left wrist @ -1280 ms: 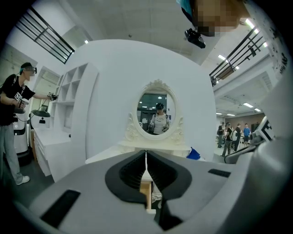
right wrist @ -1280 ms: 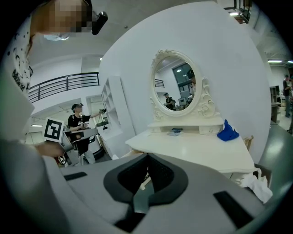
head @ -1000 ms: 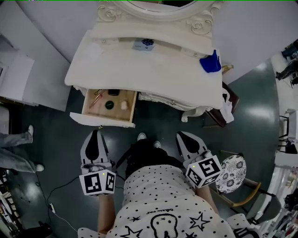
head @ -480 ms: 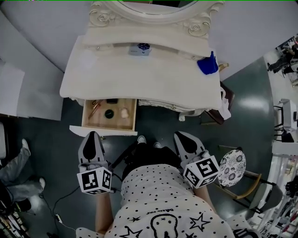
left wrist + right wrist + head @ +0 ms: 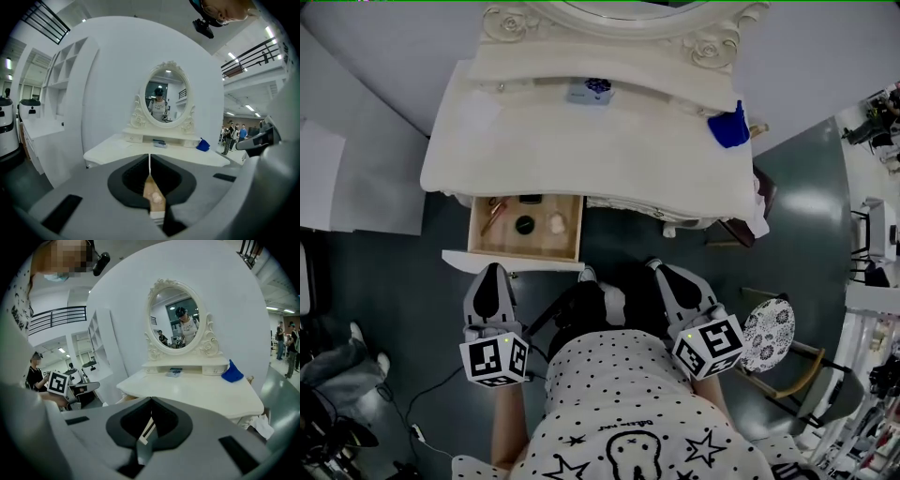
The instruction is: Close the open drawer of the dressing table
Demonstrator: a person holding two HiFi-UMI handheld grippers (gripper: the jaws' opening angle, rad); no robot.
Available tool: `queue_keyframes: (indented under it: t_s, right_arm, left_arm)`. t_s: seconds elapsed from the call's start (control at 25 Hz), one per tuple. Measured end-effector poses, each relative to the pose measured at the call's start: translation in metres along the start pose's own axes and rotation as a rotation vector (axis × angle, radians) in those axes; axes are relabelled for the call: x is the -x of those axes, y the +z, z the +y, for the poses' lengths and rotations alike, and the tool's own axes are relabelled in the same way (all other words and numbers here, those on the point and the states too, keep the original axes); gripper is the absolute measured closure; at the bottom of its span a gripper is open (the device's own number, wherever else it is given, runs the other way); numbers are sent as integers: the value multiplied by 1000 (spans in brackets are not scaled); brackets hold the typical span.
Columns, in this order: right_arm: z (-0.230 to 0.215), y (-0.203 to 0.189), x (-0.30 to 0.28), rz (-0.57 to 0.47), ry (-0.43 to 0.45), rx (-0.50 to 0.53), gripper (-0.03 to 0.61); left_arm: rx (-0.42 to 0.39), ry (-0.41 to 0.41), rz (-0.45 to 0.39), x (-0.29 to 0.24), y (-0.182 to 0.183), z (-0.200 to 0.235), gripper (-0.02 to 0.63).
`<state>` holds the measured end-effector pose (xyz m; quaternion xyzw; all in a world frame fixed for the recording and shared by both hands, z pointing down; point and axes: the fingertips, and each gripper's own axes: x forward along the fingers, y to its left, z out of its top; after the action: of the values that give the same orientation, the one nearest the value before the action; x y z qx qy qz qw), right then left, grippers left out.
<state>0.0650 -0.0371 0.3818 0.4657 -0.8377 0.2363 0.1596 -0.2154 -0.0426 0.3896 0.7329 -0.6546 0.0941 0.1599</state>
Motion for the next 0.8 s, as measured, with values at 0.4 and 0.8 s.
queue_keyframes:
  t_s: [0.4,0.8]
  right_arm:
    - [-9,6,-10,26,30,22,569]
    - [-12,4,-12,39,28,41,569]
  left_arm:
    - [-114,72,294,-1,-89,38,598]
    - [-21,28,647,-13,-231,60,459]
